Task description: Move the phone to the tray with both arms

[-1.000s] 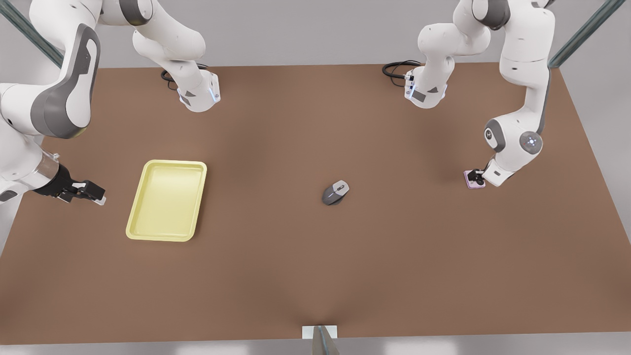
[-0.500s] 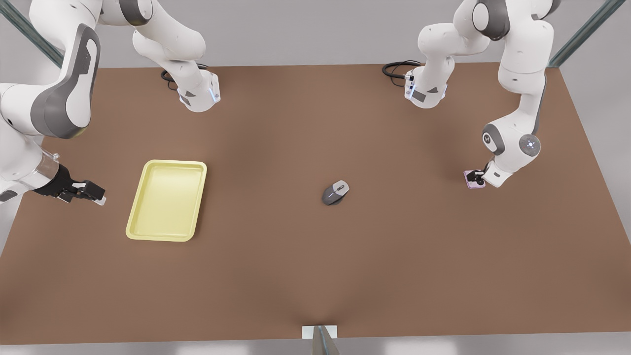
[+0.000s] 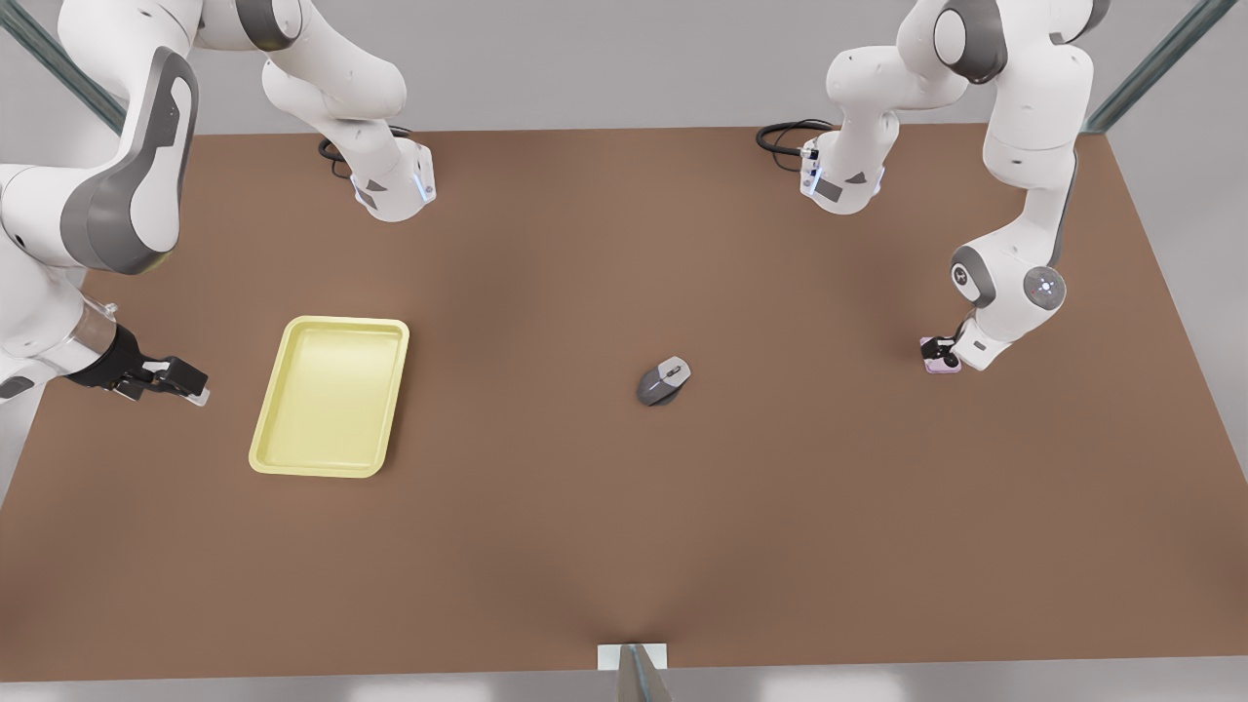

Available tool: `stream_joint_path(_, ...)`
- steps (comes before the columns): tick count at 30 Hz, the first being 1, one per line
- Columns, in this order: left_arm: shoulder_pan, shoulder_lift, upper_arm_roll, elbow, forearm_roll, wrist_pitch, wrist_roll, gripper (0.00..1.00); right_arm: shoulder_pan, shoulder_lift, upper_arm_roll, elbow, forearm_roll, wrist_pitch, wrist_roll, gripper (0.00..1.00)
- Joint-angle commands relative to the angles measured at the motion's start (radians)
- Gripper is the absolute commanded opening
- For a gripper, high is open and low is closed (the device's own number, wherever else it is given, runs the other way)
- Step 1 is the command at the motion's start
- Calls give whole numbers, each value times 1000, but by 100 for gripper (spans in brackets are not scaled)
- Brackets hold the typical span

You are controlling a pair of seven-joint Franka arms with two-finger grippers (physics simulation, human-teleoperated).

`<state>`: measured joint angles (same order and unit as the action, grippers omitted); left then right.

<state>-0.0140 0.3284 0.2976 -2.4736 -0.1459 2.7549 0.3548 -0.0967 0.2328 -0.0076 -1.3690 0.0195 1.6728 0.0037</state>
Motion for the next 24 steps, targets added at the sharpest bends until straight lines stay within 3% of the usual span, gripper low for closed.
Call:
stream_joint_path(1,0,3,0,-1,-1,3,10,100,0,-1,0,1,0,-1,-1,100)
stream_joint_path(7,0,18,-8,1,-9,9,12,100,0,-1,0,-1,0,1,-1,100)
stream_joint_path(9,0,18,-8,1,-9,9,12,83,0,-1,0,1,0,-1,-1,100)
stream_joint_path(10,0,18,-8,1,-7,9,12,82,0,-1,0,1,0,1,-1,100)
stream_joint_path(19,-3,17,-29,13,-9,3,9,80,0,-1,0,1,0,1,-1,100)
stream_joint_path(22,-27,-2,-132,111,-17,-70,-143,80,0,-1,0,-1,0,-1,-1,100)
stream_joint_path(24,-179,18,-166,248,-17,-199,-417,80,0,0,0,1,0,-1,-1,100)
